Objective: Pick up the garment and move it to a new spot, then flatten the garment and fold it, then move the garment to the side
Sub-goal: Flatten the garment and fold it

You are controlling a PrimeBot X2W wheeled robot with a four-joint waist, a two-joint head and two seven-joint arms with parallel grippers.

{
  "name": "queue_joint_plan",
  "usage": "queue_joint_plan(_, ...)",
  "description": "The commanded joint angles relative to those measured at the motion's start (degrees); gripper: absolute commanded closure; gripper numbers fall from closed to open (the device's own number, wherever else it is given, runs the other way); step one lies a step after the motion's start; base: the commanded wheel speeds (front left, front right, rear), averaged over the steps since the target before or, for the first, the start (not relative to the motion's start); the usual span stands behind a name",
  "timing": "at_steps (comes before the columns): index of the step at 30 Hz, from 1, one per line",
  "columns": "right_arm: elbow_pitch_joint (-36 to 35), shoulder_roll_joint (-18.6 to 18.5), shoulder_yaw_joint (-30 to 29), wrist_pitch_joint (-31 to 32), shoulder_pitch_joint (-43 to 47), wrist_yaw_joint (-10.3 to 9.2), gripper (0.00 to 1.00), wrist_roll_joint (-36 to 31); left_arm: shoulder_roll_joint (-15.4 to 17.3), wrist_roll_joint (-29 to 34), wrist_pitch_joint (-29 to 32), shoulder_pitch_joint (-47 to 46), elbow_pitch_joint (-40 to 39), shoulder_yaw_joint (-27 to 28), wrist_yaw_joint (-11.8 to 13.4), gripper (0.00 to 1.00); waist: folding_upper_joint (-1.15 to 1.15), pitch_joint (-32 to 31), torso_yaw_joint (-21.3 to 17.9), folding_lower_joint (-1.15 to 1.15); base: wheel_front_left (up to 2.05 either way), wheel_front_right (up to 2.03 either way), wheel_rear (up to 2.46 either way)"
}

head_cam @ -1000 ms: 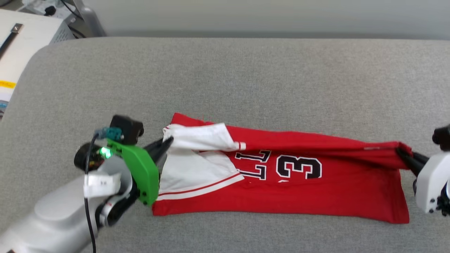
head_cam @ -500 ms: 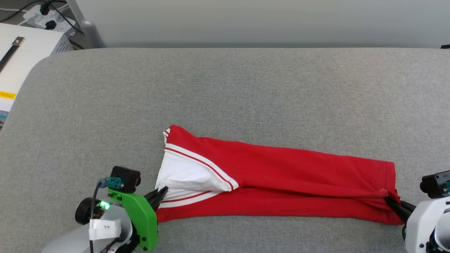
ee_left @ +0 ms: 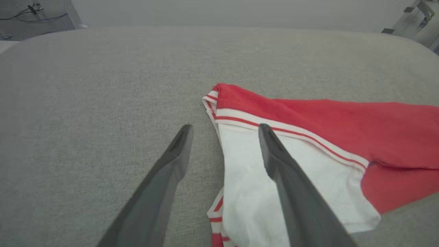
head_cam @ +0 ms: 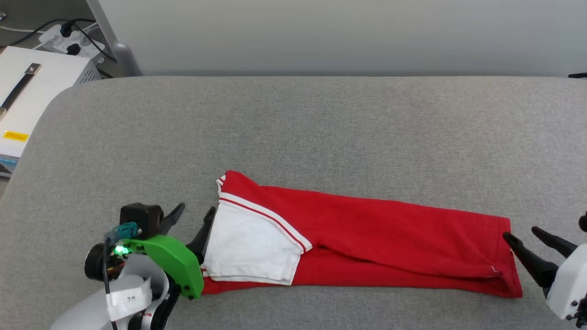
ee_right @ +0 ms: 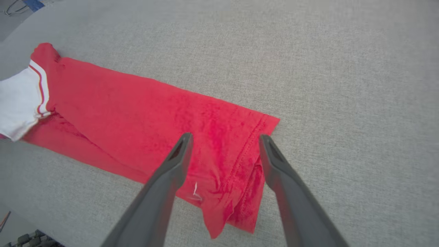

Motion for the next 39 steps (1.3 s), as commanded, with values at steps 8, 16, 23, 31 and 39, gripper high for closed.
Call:
queue_joint_plan(8, -3.0, -2.7, -9.5, 6.0, 1.9, -0.04, 0.0, 5.1, -3.2, 16.2, -0.3, 11.8, -7.0, 19.0, 5.8, 0.0, 0.0, -0.1, 0.4, 0.0, 0.0, 0.0, 0.0)
queue_joint_plan(16, 3.5, -2.0, -12.0, 15.5, 0.6, -0.04, 0.0, 9.0, -10.1, 29.0, -0.3, 19.7, -9.6, 32.8, 5.6, 0.0, 0.0, 2.2, 2.0, 0.0, 0.0, 0.0, 0.0)
queue_joint_plan(23, 8.9, 0.6, -9.4, 17.8, -1.8, -0.04, 0.0, 9.4, -16.8, 37.6, -0.3, 23.4, -9.7, 41.8, 2.0, 0.0, 0.0, 4.3, 3.9, 0.0, 0.0, 0.0, 0.0)
queue_joint_plan(31, 14.3, 3.3, -4.8, 17.8, -5.1, -0.04, 0.0, 9.3, -23.5, 45.0, -0.3, 25.0, -9.2, 48.5, -3.0, 0.0, 0.0, 5.4, 5.5, 0.0, 0.0, 0.0, 0.0)
queue_joint_plan(39, 17.7, 6.2, 0.5, 14.8, -7.7, -0.04, 0.0, 10.8, -29.1, 50.6, -0.3, 25.7, -8.2, 52.4, -7.5, 0.0, 0.0, 5.2, 6.3, 0.0, 0.0, 0.0, 0.0)
